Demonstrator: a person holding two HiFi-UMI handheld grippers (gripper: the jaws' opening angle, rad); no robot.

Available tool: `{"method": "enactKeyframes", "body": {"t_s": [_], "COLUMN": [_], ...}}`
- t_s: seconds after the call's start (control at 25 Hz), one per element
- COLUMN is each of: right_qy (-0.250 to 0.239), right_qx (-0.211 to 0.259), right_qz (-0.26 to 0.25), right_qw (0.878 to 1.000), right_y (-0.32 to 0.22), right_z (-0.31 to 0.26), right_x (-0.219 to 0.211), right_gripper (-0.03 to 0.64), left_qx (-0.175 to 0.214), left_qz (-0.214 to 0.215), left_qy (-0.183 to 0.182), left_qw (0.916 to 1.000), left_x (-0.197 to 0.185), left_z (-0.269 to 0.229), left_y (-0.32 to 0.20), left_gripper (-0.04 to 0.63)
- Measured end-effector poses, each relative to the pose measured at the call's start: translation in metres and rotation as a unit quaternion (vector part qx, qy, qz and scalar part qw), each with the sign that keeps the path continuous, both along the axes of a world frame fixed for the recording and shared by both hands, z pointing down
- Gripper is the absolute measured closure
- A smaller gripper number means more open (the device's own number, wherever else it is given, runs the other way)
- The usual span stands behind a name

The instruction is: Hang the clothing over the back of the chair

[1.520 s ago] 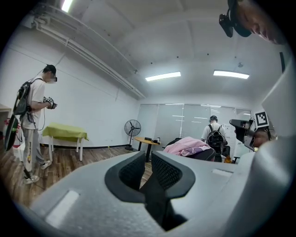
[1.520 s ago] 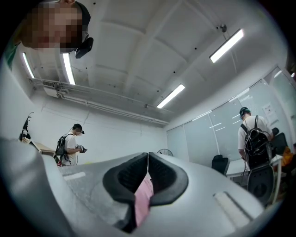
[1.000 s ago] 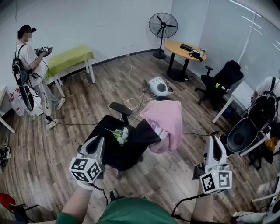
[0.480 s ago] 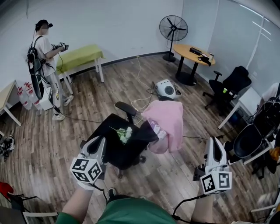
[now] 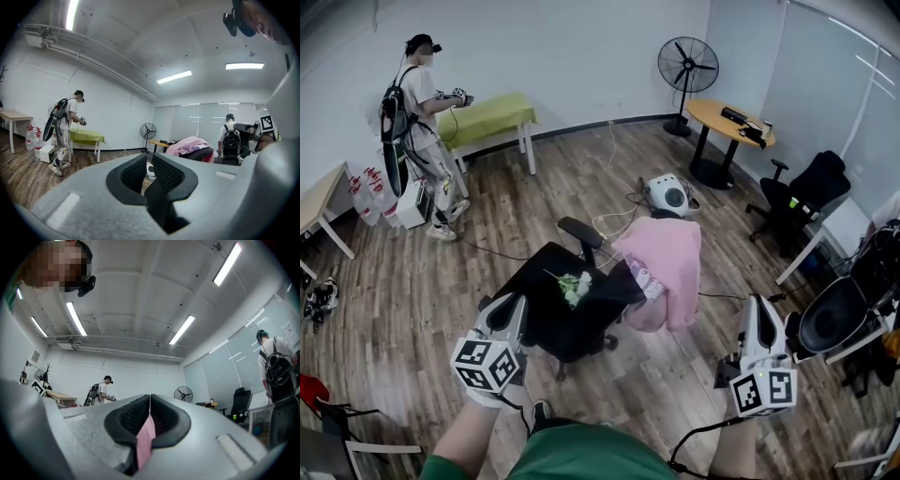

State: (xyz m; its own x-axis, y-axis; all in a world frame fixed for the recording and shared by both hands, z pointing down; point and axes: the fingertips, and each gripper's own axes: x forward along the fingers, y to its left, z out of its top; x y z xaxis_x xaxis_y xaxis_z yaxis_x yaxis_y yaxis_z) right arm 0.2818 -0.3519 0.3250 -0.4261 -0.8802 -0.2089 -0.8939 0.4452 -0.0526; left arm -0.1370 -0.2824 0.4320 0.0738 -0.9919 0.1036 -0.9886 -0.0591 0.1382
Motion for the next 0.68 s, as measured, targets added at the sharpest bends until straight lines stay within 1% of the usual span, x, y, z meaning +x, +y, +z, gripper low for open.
{"method": "enactKeyframes", "body": {"t_s": [0.2, 0.68], "right_qy": [0.000, 0.004], "right_qx": [0.000, 0.004], "right_qz": [-0.003, 0.002], "right_qw": [1.000, 1.000], "right_y": [-0.0012, -0.0032], "right_z": [0.0018, 0.0059], "right_x": [-0.0030, -0.0073], "right_gripper": [0.609, 0.609], "left_qx": [0.000, 0.002], "left_qz": [-0.005, 0.000], "left_qy": [-0.001, -0.004], "left_qw": [1.0000, 1.0000], "left_x": [-0.0046, -0.0083], "left_z": [0.0007, 0.0024], "left_y": [0.0006, -0.0052], "left_gripper": [0.541, 0.541]}}
